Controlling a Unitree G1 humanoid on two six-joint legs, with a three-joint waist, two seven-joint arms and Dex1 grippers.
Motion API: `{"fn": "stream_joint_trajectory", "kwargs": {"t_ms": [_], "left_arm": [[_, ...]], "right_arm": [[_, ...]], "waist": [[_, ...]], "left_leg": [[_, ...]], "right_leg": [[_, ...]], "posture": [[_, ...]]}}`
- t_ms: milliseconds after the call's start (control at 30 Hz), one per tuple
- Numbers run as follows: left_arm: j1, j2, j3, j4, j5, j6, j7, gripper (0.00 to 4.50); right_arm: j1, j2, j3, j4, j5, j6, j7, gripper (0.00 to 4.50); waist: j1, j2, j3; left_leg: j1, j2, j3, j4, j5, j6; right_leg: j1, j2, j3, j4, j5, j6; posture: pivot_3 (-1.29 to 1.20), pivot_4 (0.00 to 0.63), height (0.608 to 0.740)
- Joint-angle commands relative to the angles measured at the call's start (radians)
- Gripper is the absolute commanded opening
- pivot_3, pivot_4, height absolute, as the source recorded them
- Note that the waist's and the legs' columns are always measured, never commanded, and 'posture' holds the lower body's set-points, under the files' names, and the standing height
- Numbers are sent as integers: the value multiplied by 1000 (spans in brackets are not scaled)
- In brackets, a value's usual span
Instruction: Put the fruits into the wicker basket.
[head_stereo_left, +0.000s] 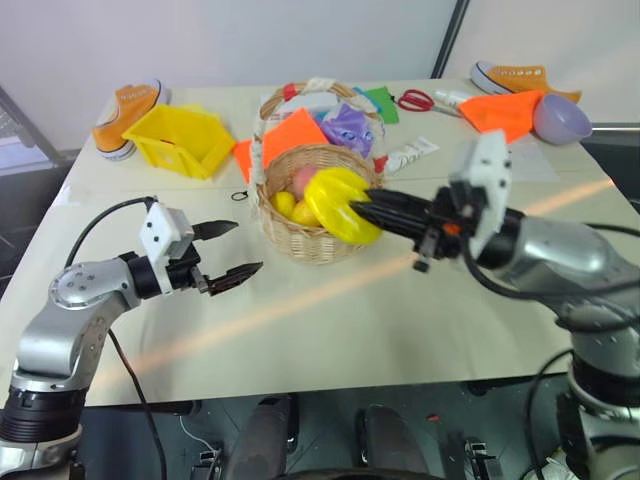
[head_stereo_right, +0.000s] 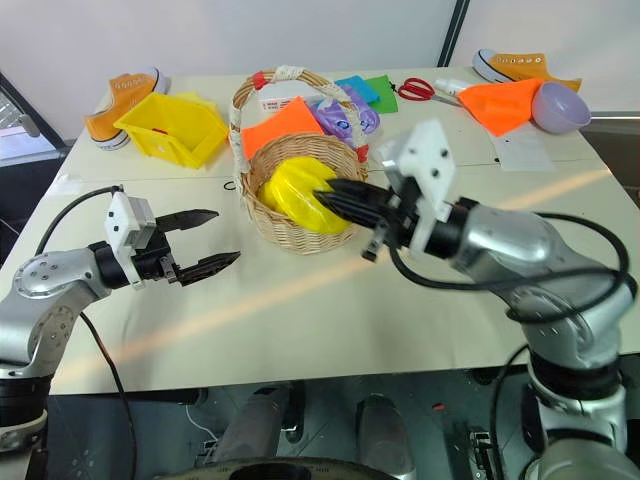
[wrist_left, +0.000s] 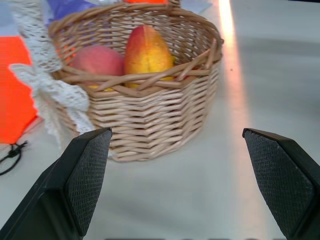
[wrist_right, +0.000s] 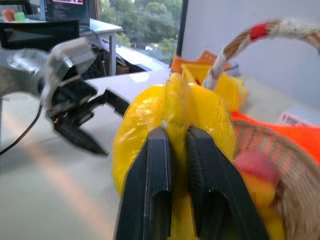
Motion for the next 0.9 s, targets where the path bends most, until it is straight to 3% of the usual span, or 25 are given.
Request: {"fn": "stream_joint_trajectory", "kwargs": {"t_ms": [33, 100, 233, 367, 600, 700, 900], "left_arm": [[-16, -11, 15, -34, -17, -17, 12, 4500], [-10, -19, 10, -57, -20, -11, 21, 4500], [6, -33, 6, -103, -27, 4, 46, 4500], [22, -39, 7, -132, -38, 18, 61, 4500], [26, -54, -3, -162, -56, 40, 90, 4500], [16, -58, -14, -156, -60, 43, 93, 4500], [-24, -73, -40, -131, -50, 37, 90, 4500]], "right_arm": [[-75, 70, 95, 167, -173, -45, -92, 14], [-98, 106, 135, 240, -245, -93, -93, 14], [-70, 118, 159, 238, -307, -157, -48, 1963], [-21, 85, 94, 108, -284, -192, 8, 3708], [114, -47, -127, -45, -135, -113, 101, 3708], [130, -57, -144, -6, -176, -111, 64, 3708], [-10, 113, -48, 291, -346, -229, -68, 3708]], "waist": [[-4, 0, 0], [-6, 0, 0], [-5, 0, 0], [-5, 0, 0], [-3, 0, 0], [-7, 0, 0], [-11, 0, 0]], "left_leg": [[0, 0, 0, 0, 0, 0], [0, 0, 1, 0, 0, 0], [-9, -3, 1, 1, 2, 2], [-15, -2, 1, 1, 7, -5], [-11, 0, 0, 5, 6, -1], [-5, 0, 0, 5, 6, -2], [0, 0, 1, 2, 6, -2]], "right_leg": [[0, 0, 0, 0, 0, 0], [-1, 0, 0, 1, 1, 2], [-13, -1, 0, 13, 4, 6], [-18, 1, -1, 16, 4, 7], [-11, 1, -1, 17, 4, 5], [-11, 0, 0, 16, 5, -1], [-11, 0, 1, 15, 8, -6]], "posture": [[0, 150, 740], [0, 150, 740], [0, 150, 740], [0, 150, 740], [0, 150, 740], [0, 150, 740], [0, 150, 740]]}}
